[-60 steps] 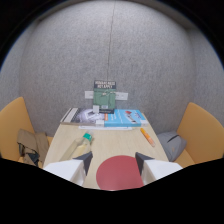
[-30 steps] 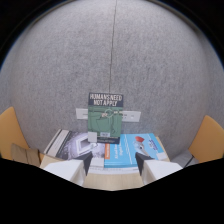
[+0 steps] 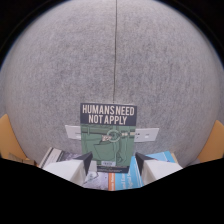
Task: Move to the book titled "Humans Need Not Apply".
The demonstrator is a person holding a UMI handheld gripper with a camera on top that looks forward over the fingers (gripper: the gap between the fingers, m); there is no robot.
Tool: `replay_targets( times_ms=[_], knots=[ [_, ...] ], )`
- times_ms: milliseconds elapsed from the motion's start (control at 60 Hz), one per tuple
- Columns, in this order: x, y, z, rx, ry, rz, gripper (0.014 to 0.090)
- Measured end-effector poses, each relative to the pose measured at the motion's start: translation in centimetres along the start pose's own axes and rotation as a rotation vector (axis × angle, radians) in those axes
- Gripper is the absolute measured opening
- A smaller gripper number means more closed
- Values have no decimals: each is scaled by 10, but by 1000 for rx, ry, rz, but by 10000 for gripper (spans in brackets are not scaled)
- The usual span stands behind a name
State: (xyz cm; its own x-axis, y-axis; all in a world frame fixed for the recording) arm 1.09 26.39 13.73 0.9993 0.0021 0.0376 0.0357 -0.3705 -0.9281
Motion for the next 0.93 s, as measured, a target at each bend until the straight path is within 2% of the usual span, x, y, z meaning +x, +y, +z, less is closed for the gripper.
replay_targets(
  times_ms=[933],
  knots=[
    [-5,3,23,-9,5,1,877]
  ],
)
